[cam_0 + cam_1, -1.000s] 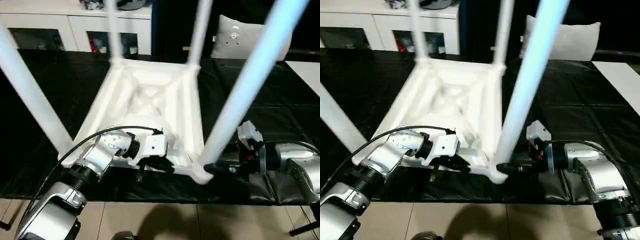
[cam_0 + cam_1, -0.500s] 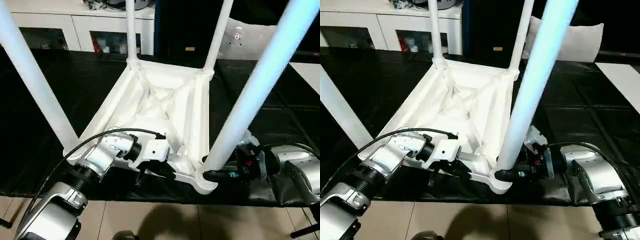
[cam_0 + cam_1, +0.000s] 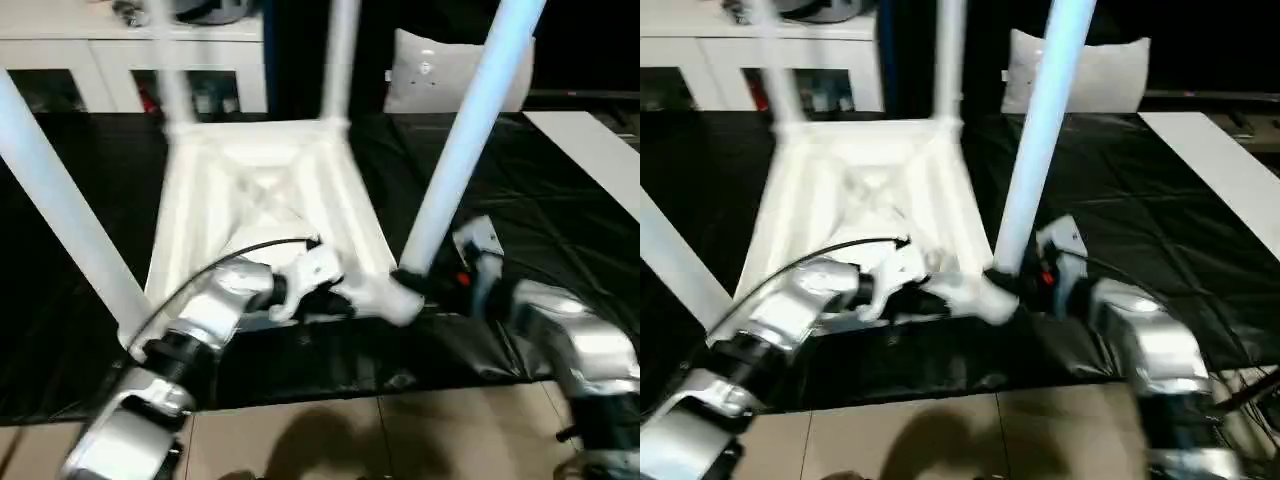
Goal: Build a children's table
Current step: Rotate leg to tighten
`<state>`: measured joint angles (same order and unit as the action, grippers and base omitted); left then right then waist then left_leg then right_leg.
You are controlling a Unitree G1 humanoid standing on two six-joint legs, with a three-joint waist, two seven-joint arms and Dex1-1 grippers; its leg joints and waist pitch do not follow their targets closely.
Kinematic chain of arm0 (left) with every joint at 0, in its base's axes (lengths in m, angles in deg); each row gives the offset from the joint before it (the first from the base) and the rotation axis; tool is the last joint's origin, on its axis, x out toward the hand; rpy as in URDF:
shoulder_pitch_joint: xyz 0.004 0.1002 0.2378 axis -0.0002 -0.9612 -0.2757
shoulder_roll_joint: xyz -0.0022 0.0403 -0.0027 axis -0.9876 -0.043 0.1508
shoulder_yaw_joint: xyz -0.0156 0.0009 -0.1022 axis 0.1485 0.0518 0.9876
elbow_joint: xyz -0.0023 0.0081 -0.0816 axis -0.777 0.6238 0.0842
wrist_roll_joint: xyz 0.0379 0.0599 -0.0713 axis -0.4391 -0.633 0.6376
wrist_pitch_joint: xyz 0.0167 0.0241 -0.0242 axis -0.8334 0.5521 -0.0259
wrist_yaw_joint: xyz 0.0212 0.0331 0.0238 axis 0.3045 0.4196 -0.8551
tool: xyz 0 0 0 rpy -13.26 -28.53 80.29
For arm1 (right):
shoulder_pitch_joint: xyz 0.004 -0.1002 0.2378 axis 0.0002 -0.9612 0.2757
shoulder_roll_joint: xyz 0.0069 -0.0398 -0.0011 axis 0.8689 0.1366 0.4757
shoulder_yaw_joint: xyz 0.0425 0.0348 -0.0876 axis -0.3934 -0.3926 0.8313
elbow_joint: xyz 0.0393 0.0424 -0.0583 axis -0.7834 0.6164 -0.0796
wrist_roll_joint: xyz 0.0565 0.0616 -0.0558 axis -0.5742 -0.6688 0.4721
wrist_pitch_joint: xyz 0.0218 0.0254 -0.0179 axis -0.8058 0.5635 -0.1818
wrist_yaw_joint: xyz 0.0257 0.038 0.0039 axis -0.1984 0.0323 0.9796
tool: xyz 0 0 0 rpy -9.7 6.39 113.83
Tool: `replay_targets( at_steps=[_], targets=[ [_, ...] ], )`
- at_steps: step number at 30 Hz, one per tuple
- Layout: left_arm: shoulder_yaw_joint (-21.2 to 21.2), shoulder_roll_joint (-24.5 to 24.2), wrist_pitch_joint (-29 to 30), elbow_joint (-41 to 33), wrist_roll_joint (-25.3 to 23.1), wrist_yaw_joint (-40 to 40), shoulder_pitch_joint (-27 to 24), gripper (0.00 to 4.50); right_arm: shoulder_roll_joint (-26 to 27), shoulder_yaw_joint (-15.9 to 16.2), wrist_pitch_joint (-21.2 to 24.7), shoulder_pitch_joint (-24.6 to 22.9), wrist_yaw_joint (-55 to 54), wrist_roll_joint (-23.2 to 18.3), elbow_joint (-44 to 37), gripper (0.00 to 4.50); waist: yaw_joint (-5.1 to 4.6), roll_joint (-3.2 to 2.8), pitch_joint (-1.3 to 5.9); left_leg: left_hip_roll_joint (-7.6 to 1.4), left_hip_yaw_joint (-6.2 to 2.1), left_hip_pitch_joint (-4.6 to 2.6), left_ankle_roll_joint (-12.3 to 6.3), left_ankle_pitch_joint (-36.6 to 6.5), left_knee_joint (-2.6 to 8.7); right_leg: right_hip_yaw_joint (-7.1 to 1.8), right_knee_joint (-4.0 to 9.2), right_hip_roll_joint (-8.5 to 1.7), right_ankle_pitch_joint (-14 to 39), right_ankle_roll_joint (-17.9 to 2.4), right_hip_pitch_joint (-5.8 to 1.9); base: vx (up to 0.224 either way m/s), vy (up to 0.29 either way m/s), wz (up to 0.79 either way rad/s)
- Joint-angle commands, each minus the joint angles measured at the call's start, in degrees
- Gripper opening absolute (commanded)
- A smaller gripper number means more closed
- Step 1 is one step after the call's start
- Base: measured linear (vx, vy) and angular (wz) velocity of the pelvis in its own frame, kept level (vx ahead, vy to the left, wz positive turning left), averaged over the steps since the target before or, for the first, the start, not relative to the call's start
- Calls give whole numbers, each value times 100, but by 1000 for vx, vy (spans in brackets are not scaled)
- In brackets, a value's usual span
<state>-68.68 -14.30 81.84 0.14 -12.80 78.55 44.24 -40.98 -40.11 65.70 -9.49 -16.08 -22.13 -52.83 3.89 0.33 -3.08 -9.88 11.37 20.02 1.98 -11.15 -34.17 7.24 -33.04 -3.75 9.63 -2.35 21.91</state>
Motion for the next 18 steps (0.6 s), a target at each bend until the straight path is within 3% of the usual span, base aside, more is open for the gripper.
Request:
replay_targets(
  at_steps=[1, 2, 4, 6, 9, 12, 18],
  targets=[
    [-36, 682, 115, -149, 176, -466, 139, 0, 488, 49, 89, 218, -987, 194, 287, 204, 57, 70, 355, -354, -233, -59, -220, -1079, 373, -351, 593, -646, 2752, -367, -214, 0, 0, 0],
    [-36, 682, 115, -149, 176, -466, 139, 0, 488, 49, 89, 218, -987, 194, 287, 204, 57, 70, 355, -354, -233, -59, -220, -1079, 373, -351, 593, -646, 2752, -367, -214, 0, 0, 0],
    [7, 981, 200, -83, 127, -848, 194, 0, 761, -59, -203, 272, -1222, 152, 376, 256, 50, 67, 370, -374, -230, -42, -240, -926, 380, -374, 545, -642, 2421, -452, -222, 0, 0, 0],
    [7, 1021, 204, -75, 109, -897, 203, 0, 801, -78, -295, 261, -1196, 117, 374, 277, 65, 69, 380, -373, -220, -47, -282, -881, 373, -388, 532, -649, 2291, -496, -229, 0, 0, 0],
    [-52, 827, 53, -76, -74, -843, 176, 0, 783, -103, -308, 140, -1001, 2, 170, 307, 136, 42, 410, -406, -221, -10, -445, -530, 376, -422, 407, -637, 1510, -689, -265, 0, 0, 0],
    [-58, 697, -50, -58, -99, -785, 163, 0, 667, -114, -357, 69, -760, -58, 76, 334, 158, 46, 402, -400, -215, -12, -450, -608, 381, -425, 412, -653, 1516, -716, -279, 0, 0, 0],
    [-141, 157, -740, -9, -130, -70, 89, 0, -225, 22, -546, -229, 560, -221, -229, 389, 182, 51, 382, -414, -213, -24, -447, -805, 390, -422, 457, -653, 1813, -578, -280, 0, 0, 0]
  ],
)
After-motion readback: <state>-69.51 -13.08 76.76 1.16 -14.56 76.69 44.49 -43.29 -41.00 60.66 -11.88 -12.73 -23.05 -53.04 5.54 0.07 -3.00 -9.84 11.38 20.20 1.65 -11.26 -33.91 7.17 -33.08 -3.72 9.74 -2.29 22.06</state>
